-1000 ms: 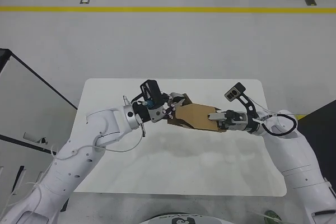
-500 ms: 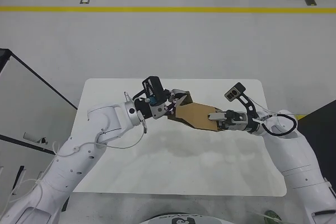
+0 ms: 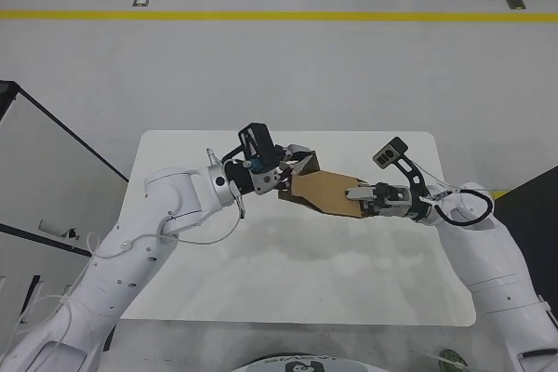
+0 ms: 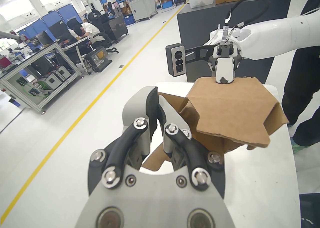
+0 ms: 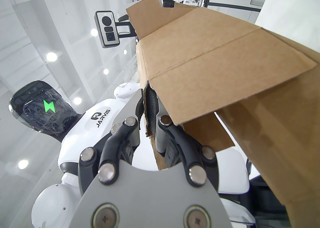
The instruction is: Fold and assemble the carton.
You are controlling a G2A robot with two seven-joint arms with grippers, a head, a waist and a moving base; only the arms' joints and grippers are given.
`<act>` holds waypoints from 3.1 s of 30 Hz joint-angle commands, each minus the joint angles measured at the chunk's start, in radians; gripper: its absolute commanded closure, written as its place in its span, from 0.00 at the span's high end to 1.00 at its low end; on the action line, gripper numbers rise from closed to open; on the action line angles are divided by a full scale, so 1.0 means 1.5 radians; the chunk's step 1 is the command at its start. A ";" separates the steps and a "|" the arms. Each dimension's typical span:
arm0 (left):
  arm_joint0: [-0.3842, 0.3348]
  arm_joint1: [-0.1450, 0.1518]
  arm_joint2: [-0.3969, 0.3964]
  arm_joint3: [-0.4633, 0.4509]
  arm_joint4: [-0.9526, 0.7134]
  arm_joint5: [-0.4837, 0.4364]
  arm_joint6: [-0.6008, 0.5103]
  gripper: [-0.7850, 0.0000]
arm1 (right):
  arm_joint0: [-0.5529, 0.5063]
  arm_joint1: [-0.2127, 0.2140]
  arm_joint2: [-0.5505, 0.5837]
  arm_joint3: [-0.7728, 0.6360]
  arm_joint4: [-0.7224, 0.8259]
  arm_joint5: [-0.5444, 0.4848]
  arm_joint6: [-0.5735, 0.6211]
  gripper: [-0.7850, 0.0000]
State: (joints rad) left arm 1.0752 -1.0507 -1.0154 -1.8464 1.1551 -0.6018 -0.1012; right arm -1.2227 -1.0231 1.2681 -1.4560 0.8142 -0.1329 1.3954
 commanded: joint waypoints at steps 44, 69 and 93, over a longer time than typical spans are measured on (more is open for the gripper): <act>0.163 0.022 -0.163 -0.068 -0.052 -0.043 -0.037 0.00 | 0.007 -0.004 0.005 -0.002 0.004 -0.016 -0.043 0.00; 0.141 0.012 -0.103 -0.078 -0.081 -0.058 -0.054 0.00 | 0.039 -0.012 -0.011 0.043 -0.002 -0.014 -0.045 0.00; 0.166 0.012 -0.080 -0.119 -0.074 -0.080 -0.074 0.00 | 0.020 -0.011 0.009 0.028 -0.020 -0.008 -0.085 0.00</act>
State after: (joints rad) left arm 1.3256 -1.0323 -1.1414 -2.0243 1.0420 -0.7202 -0.2101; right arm -1.1912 -1.0397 1.2808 -1.4126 0.7847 -0.1448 1.2706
